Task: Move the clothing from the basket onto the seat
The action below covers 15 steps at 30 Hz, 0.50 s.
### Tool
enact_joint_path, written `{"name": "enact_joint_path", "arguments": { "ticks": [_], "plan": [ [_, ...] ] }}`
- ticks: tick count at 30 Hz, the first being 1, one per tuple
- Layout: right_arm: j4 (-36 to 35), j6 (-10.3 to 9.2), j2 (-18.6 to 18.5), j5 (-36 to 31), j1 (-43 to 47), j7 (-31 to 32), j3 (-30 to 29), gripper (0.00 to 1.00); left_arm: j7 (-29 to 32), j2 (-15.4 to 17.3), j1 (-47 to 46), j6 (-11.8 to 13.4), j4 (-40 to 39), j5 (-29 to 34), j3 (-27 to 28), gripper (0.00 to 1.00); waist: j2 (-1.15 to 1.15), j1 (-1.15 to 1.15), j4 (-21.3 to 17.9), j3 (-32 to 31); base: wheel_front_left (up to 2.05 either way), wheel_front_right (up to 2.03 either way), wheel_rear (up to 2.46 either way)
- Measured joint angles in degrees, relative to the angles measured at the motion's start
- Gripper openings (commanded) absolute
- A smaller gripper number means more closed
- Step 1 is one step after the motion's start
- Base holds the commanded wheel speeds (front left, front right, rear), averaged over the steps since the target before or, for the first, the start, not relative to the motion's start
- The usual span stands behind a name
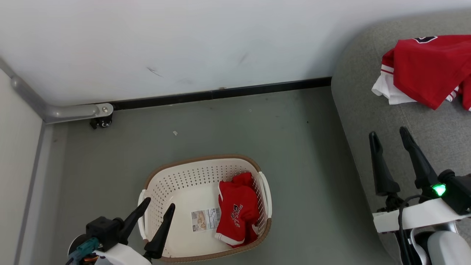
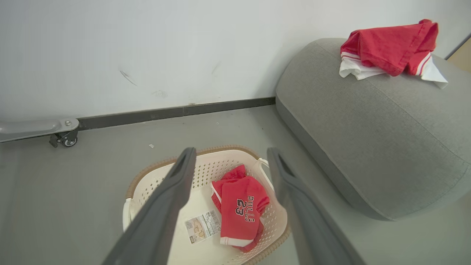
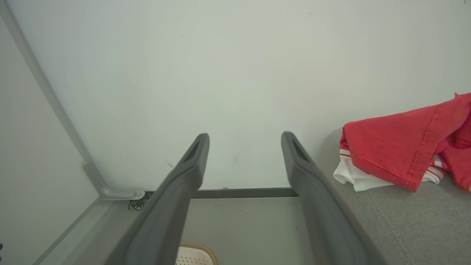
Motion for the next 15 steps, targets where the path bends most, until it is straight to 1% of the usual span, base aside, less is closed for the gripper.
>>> {"name": "enact_joint_path", "arguments": {
  "ticks": [7,15],
  "plan": [
    [-0.9,0.00,0.0,-0.1,-3.4,0.0,1.5,1.00,2.8,1.9,-4.0,0.0,1.7,-1.5,-4.5,1.00,0.00,0.00,-0.6,3.7,0.00,0.00,0.00],
    [-1.1,0.00,-0.1,-0.1,-6.5,0.0,2.1,1.00,7.8,4.3,-10.0,0.0,2.9,-2.5,-10.7,1.00,0.00,0.00,-1.5,8.0,0.00,0.00,0.00]
  ]
}}
